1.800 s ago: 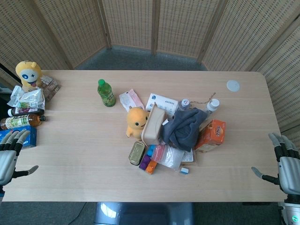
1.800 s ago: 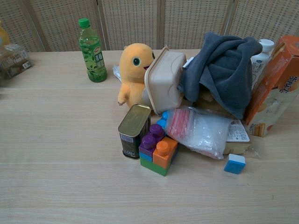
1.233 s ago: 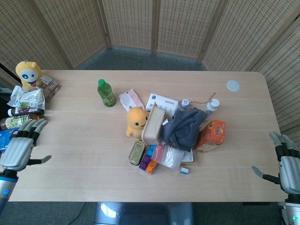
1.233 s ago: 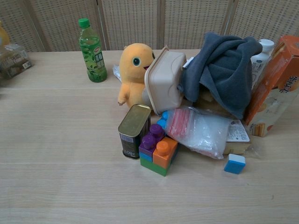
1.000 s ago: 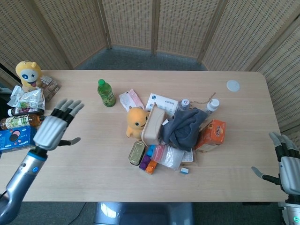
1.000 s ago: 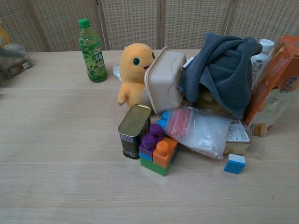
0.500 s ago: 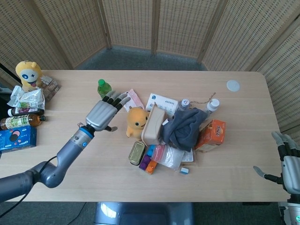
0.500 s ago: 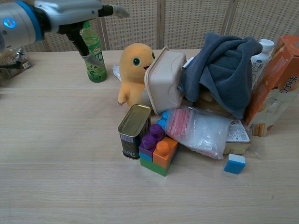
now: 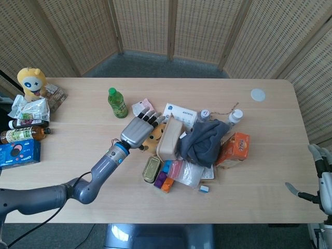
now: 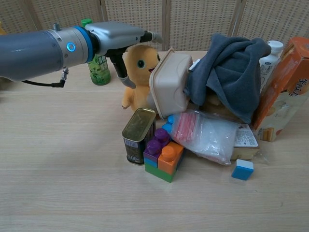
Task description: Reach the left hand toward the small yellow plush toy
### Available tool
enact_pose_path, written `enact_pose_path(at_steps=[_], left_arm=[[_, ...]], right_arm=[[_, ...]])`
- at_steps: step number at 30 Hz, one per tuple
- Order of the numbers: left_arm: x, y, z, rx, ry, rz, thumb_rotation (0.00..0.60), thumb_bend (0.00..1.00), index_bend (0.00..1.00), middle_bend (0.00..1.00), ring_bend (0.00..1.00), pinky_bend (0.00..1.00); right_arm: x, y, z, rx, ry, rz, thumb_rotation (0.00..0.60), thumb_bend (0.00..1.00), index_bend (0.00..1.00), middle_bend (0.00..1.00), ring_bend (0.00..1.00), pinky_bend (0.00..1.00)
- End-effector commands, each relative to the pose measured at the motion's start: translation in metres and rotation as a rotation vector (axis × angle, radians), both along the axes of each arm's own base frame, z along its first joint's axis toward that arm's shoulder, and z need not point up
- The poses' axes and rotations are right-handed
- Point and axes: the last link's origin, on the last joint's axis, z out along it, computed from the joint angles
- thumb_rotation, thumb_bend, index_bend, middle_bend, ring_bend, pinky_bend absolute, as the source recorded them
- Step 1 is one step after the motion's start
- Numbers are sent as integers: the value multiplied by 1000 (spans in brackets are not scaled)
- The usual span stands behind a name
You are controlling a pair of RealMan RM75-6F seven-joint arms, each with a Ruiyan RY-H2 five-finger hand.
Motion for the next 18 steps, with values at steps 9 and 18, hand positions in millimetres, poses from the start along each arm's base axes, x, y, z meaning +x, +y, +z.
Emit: enact_pose_path(at_steps=[9,18], left_arm=[[2,4,-23,95,1,32,600,12,580,835,814,878],[9,-4,12,159,-57,2,600,43,728,940,910,941]], right_arm=[[0,-1,3,-10,-14,21,577,0,0,0,0,0],[1,1,4,-17,-8,28,599,0,0,0,0,0]])
